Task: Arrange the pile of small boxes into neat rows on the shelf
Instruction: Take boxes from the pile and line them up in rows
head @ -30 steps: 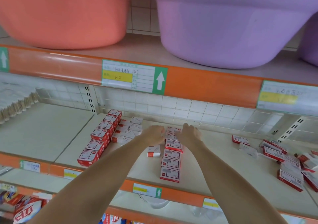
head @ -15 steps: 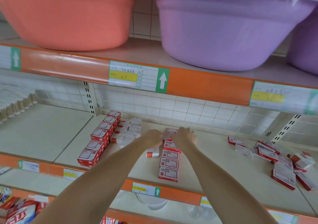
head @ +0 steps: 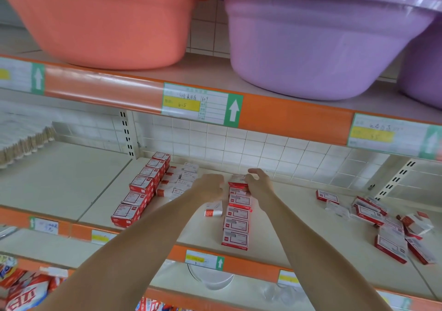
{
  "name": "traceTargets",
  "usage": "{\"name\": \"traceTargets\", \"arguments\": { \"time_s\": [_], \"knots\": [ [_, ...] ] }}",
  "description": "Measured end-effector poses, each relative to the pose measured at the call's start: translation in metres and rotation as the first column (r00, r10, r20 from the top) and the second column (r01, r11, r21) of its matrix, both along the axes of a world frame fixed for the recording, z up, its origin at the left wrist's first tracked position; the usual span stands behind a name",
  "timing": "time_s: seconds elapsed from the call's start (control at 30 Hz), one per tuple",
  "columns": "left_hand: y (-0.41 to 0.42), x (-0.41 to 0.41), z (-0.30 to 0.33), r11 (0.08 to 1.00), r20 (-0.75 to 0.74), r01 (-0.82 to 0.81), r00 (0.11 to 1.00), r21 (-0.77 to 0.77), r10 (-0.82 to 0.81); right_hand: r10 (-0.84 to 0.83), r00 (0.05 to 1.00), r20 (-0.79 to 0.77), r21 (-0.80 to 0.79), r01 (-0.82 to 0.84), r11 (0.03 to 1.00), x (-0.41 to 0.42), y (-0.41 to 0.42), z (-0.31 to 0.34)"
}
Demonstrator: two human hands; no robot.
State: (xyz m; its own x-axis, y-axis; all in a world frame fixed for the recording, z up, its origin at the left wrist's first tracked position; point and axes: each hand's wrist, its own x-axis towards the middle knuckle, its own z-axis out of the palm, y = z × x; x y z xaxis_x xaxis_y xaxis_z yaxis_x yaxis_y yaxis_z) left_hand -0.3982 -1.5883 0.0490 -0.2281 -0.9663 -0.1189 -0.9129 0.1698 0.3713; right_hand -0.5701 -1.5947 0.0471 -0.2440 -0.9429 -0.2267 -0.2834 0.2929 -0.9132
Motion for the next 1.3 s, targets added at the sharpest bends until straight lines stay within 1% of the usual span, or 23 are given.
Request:
{"name": "traceTargets", "arguments": {
  "time_s": [0.1,0.23,0.3,0.37,0.4,0.43,0.53,0.6,0.7,0.87,0.93,1.03,1.2,1.3],
  "knots": [
    [-0.001,0.0,0.002,1.0,0.007,0.006,1.0,-0.002,-0.006,0.04,0.991,0.131,0.021,-0.044,0.999,-0.007,0.004,0.007],
    [0.0,-0.002,0.004,1.0,0.019,0.0,1.0,0.007,-0.001,0.113,0.949,0.294,0.154,-0.164,0.974,-0.023,0.008,0.007],
    [0.001,-0.003,0.003,1.0,0.011,0.002,1.0,0.023,-0.003,0.189,0.925,0.329,0.18,-0.258,0.949,-0.031,0.011,0.006],
    [0.002,-0.003,0.001,0.999,0.011,0.011,1.0,0.031,-0.011,0.262,0.908,0.328,0.179,-0.332,0.926,-0.037,0.015,0.007],
    [0.002,-0.004,0.0,0.999,0.013,0.017,1.0,0.029,-0.017,0.279,0.913,0.298,0.179,-0.341,0.923,-0.038,0.016,0.007],
    [0.003,-0.004,0.0,0.999,0.013,0.02,1.0,0.025,-0.02,0.29,0.928,0.234,0.172,-0.334,0.927,-0.038,0.017,0.007],
    [0.003,-0.007,-0.002,0.999,0.001,0.03,1.0,0.023,-0.03,0.327,0.945,-0.024,0.135,-0.321,0.938,-0.038,0.017,0.006],
    [0.002,-0.008,-0.003,0.999,0.002,0.041,0.999,0.023,-0.041,0.318,0.942,-0.111,0.119,-0.305,0.945,-0.038,0.016,0.006],
    [0.001,-0.008,-0.005,0.998,-0.007,0.049,0.999,0.028,-0.048,0.278,0.948,-0.154,0.11,-0.263,0.959,-0.033,0.014,0.005],
    [0.002,-0.009,-0.005,0.999,-0.046,0.041,0.998,0.03,-0.04,0.255,0.92,-0.297,0.105,-0.234,0.967,-0.021,0.01,-0.002],
    [0.001,-0.009,-0.005,0.998,-0.053,0.048,0.998,0.032,-0.046,0.255,0.905,-0.34,0.134,-0.222,0.966,-0.02,0.005,-0.006],
    [0.002,-0.008,-0.005,0.998,-0.063,0.054,0.997,0.041,-0.052,0.296,0.854,-0.429,0.194,-0.233,0.953,-0.021,0.0,-0.011],
    [0.002,-0.005,-0.001,0.997,-0.069,0.06,0.996,0.048,-0.057,0.28,0.864,-0.419,0.185,-0.221,0.958,-0.024,-0.001,-0.014],
    [0.0,-0.004,-0.002,0.997,-0.063,0.06,0.996,0.054,-0.056,0.3,0.876,-0.378,0.234,-0.224,0.946,-0.027,-0.001,-0.012]
  ]
}}
